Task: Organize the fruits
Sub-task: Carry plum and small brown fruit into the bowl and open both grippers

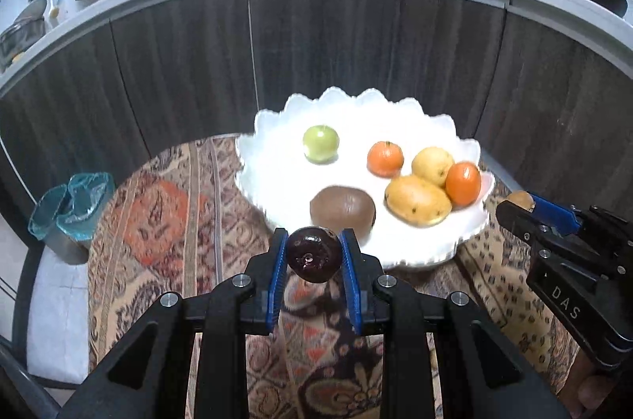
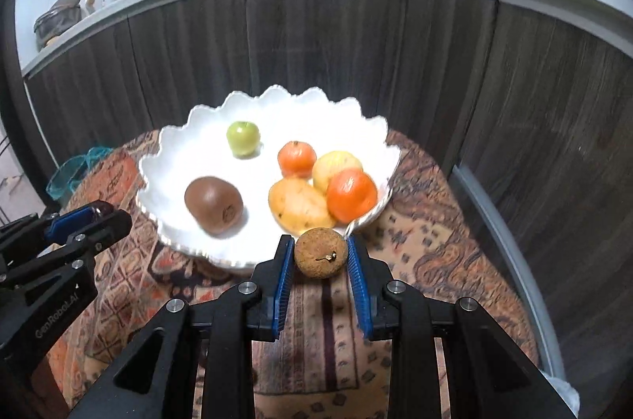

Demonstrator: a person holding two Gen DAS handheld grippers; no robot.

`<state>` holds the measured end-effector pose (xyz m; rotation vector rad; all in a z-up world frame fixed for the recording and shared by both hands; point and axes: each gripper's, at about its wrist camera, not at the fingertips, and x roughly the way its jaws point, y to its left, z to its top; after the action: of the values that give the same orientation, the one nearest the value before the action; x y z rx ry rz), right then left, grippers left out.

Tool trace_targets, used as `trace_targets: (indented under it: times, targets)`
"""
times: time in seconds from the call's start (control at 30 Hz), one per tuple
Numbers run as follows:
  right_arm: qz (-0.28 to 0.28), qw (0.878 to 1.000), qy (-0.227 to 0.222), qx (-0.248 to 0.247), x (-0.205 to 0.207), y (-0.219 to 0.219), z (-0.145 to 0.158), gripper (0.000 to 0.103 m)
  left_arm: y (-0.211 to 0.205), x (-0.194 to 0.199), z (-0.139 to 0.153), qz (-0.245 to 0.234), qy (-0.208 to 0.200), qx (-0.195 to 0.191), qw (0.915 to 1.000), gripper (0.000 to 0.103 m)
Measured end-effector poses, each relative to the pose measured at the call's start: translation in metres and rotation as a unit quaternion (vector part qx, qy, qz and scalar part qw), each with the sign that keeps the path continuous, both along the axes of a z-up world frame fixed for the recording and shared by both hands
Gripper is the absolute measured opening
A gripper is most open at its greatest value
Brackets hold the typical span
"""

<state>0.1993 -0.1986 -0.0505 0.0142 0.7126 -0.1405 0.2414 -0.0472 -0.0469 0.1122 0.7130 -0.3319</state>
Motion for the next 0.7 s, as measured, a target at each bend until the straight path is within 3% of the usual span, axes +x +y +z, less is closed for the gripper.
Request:
trace_targets:
  times: [0.7]
  targets:
    - [-0.008,0.999,-0.038,-0.021,0.070,-0.014,0.033,0.029,-0.025,0.083,0.017,0.000,-0.007,-0.007,1.0000,0.027]
